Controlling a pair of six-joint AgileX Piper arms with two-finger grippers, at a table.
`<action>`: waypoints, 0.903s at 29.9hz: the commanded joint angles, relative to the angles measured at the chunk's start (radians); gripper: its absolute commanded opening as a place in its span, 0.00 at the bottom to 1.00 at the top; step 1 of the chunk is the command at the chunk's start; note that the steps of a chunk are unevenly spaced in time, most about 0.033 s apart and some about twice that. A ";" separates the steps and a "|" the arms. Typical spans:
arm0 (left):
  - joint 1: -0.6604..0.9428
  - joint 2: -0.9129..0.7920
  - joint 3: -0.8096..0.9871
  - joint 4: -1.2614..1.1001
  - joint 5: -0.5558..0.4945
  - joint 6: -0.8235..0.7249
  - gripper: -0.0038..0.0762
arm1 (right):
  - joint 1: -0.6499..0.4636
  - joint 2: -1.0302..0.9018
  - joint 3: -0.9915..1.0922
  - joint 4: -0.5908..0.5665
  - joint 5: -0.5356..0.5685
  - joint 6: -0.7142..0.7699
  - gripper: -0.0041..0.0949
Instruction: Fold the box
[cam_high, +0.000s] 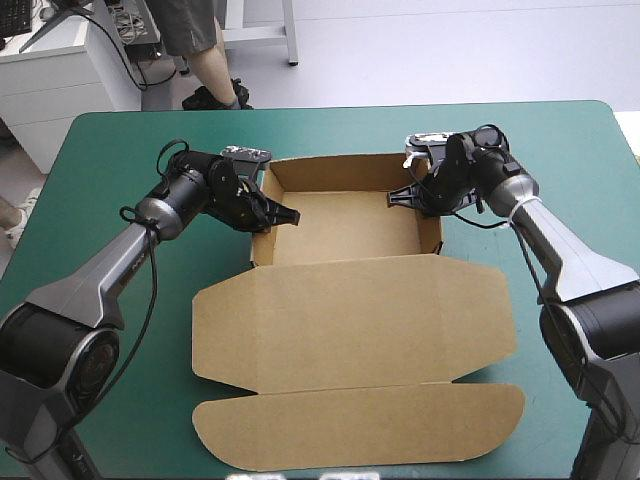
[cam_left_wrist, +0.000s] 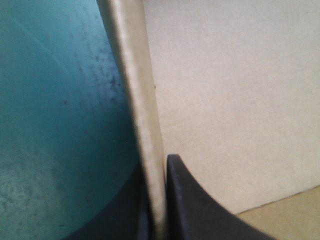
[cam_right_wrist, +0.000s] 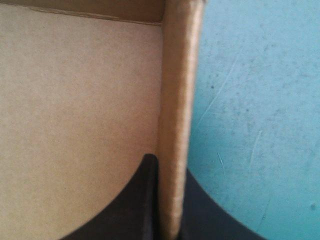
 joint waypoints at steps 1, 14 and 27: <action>-0.002 -0.033 -0.039 -0.050 -0.079 0.092 0.04 | 0.007 -0.046 -0.028 0.032 0.028 -0.068 0.02; -0.002 0.036 -0.058 -0.109 -0.002 0.093 0.31 | 0.005 -0.028 -0.028 0.035 0.075 -0.084 0.17; -0.002 0.031 -0.216 -0.068 0.124 0.095 0.56 | 0.003 -0.029 -0.028 0.027 0.083 -0.088 0.82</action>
